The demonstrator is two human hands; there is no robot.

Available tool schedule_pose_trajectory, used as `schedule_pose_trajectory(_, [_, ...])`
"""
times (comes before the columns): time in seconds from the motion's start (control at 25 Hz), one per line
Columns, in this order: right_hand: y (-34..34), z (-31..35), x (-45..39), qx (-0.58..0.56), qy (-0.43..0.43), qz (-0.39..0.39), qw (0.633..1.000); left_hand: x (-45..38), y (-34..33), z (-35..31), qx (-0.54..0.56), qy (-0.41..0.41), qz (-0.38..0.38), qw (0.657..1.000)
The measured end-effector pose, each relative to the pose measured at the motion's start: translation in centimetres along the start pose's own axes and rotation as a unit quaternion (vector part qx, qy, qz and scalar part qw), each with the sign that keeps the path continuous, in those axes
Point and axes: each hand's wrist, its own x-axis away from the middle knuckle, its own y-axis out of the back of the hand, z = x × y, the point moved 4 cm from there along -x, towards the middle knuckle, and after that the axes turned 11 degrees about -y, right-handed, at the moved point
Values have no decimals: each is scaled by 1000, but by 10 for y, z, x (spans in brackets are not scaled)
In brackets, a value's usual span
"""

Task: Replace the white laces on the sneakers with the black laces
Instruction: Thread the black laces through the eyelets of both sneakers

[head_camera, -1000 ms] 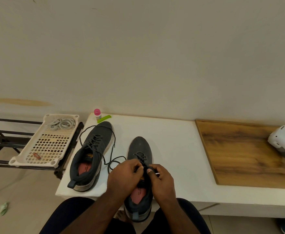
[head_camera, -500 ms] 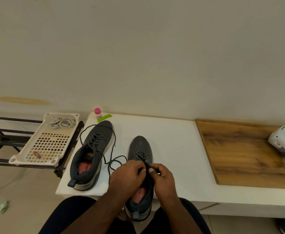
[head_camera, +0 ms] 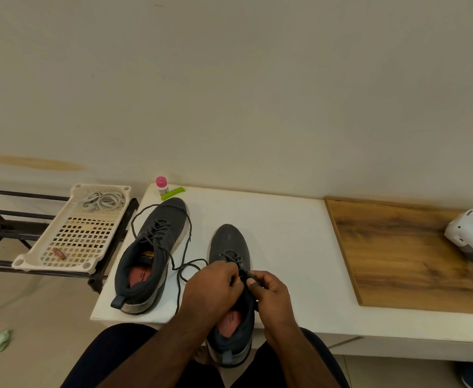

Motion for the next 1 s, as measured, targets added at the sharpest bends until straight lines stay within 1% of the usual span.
schedule_pose_trajectory(0.08, [-1,3,2,26,25,-4,999,0,0,0,-7,-3,-1,1000])
schedule_pose_trajectory(0.16, [-1,4,3,82,74,-20,994,0,1,1,-12,-4,-6,1000])
schedule_pose_trajectory(0.24, [-2,5,5,107,101,-27,989,2,2,3,-11,-3,-24,1000])
schedule_pose_trajectory(0.32, [-1,7,5,57,67,-1,996,4,3,6,1,5,-39,999])
schedule_pose_trajectory(0.4, [0,9,4,15,28,43,999,5,3,9,26,22,-37,999])
schedule_pose_trajectory(0.44, [1,10,3,28,33,48,998,4,3,11,37,29,-33,998])
schedule_pose_trajectory(0.52, [3,12,2,96,72,29,992,3,2,12,49,32,-25,998])
schedule_pose_trajectory(0.6, [2,12,1,173,115,-2,978,1,1,13,66,33,-21,997])
schedule_pose_trajectory(0.64, [1,12,0,194,126,-18,973,1,0,14,73,33,-20,997])
schedule_pose_trajectory(0.72, [-3,9,-2,178,115,-37,977,0,-2,15,85,39,-16,995])
schedule_pose_trajectory(0.84, [-4,4,-7,129,83,-28,988,-3,-6,16,90,48,-7,995])
schedule_pose_trajectory(1.0, [-3,4,-7,160,103,-13,982,-3,-7,16,89,57,-13,994])
